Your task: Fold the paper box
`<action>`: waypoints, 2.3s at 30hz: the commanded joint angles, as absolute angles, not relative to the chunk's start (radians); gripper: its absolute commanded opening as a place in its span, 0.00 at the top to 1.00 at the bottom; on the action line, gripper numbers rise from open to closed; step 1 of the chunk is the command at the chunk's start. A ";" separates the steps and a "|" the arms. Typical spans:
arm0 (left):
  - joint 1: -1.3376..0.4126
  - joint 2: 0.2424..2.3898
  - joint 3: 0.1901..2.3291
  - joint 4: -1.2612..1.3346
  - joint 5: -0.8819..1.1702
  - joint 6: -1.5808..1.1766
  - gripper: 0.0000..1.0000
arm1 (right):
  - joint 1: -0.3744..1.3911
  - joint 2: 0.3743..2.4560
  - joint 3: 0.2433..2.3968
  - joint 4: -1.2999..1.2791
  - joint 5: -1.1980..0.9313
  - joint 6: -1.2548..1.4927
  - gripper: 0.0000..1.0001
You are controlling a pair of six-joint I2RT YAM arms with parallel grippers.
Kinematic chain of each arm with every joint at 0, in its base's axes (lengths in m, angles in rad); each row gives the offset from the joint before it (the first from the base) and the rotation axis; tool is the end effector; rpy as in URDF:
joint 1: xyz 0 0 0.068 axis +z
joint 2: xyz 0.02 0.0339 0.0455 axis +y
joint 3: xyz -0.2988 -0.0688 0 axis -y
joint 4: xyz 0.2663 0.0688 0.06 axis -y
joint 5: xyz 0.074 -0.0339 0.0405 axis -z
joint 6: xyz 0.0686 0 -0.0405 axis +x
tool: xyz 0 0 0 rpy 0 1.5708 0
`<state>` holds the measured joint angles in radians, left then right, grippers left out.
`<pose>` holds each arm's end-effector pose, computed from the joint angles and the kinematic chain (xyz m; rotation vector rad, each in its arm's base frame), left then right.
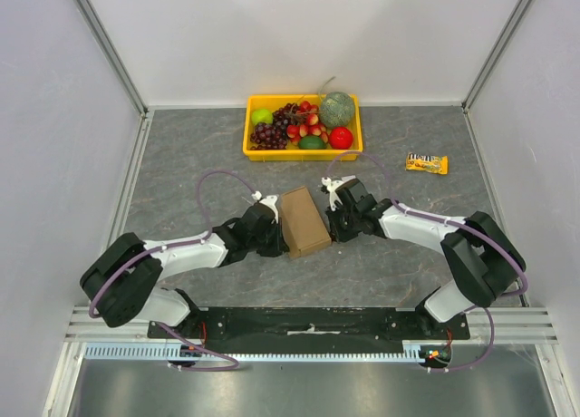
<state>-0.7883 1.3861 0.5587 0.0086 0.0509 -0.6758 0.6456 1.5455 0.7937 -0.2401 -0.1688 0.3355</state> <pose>0.1998 -0.2059 0.1477 0.1671 2.5169 -0.7133 0.2530 0.2050 0.1556 -0.4754 2.6092 0.5698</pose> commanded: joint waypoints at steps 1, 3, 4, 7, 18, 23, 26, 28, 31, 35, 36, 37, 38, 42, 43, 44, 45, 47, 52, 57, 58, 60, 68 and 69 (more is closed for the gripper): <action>-0.810 1.404 0.572 0.032 0.055 -0.669 0.98 | 0.653 1.505 0.775 -0.192 -0.207 0.364 0.88; -0.816 1.404 0.566 0.023 0.049 -0.672 0.98 | 0.657 1.506 0.769 -0.192 -0.207 0.368 0.88; -0.819 1.402 0.565 0.020 0.040 -0.672 0.98 | 0.658 1.506 0.765 -0.189 -0.209 0.370 0.88; -0.822 1.404 0.561 0.017 0.034 -0.676 0.98 | 0.661 1.506 0.762 -0.187 -0.216 0.371 0.88; -0.839 1.457 0.601 0.028 0.046 -0.683 0.98 | 0.736 1.532 0.753 -0.143 -0.227 0.420 0.88; -0.848 1.474 0.615 0.041 0.057 -0.690 0.98 | 0.784 1.565 0.739 -0.103 -0.221 0.468 0.88; -0.851 1.474 0.615 0.046 0.058 -0.695 0.98 | 0.798 1.571 0.732 -0.083 -0.219 0.488 0.88; -0.851 1.473 0.611 0.046 0.058 -0.698 0.98 | 0.802 1.566 0.726 -0.080 -0.218 0.494 0.88; -0.851 1.448 0.595 0.034 0.057 -0.709 0.98 | 0.802 1.539 0.724 -0.109 -0.198 0.488 0.88; -0.854 1.395 0.548 0.023 0.069 -0.727 0.98 | 0.801 1.490 0.703 -0.144 -0.196 0.472 0.88; -0.859 1.381 0.535 0.020 0.069 -0.732 0.98 | 0.802 1.476 0.693 -0.144 -0.204 0.474 0.88; -0.862 1.365 0.526 0.017 0.072 -0.738 0.98 | 0.804 1.464 0.684 -0.144 -0.215 0.476 0.88; -0.870 1.350 0.517 0.012 0.074 -0.744 0.98 | 0.807 1.451 0.674 -0.144 -0.225 0.480 0.88; -0.885 1.299 0.491 -0.049 0.068 -0.776 0.98 | 0.816 1.387 0.643 -0.181 -0.212 0.486 0.88; -0.885 1.284 0.483 -0.089 0.046 -0.794 0.98 | 0.816 1.367 0.641 -0.208 -0.174 0.479 0.88; -0.884 1.264 0.480 -0.125 0.020 -0.811 0.98 | 0.816 1.349 0.646 -0.245 -0.116 0.469 0.88; -0.884 1.249 0.479 -0.155 -0.021 -0.828 0.98 | 0.816 1.333 0.650 -0.270 -0.057 0.460 0.88; -0.882 1.229 0.488 -0.201 -0.075 -0.845 0.94 | 0.807 1.312 0.664 -0.299 0.021 0.433 0.88; -0.835 1.270 0.621 -0.262 -0.147 -0.761 0.85 | 0.726 1.365 0.751 -0.308 0.003 0.344 0.89; -0.691 1.376 0.730 -0.209 -0.080 -0.641 0.98 | 0.638 1.488 0.854 -0.279 -0.070 0.259 0.89; -0.666 1.394 0.741 -0.190 -0.051 -0.621 0.98 | 0.629 1.511 0.877 -0.272 -0.084 0.246 0.89; -0.632 1.440 0.765 -0.164 -0.022 -0.586 0.98 | 0.614 1.554 0.908 -0.253 -0.104 0.238 0.88; -0.611 1.606 0.815 -0.135 0.030 -0.541 0.98 | 0.586 1.687 0.976 -0.201 -0.153 0.273 0.90; -0.609 1.623 0.815 -0.124 0.038 -0.540 0.98 | 0.586 1.700 0.977 -0.193 -0.163 0.278 0.90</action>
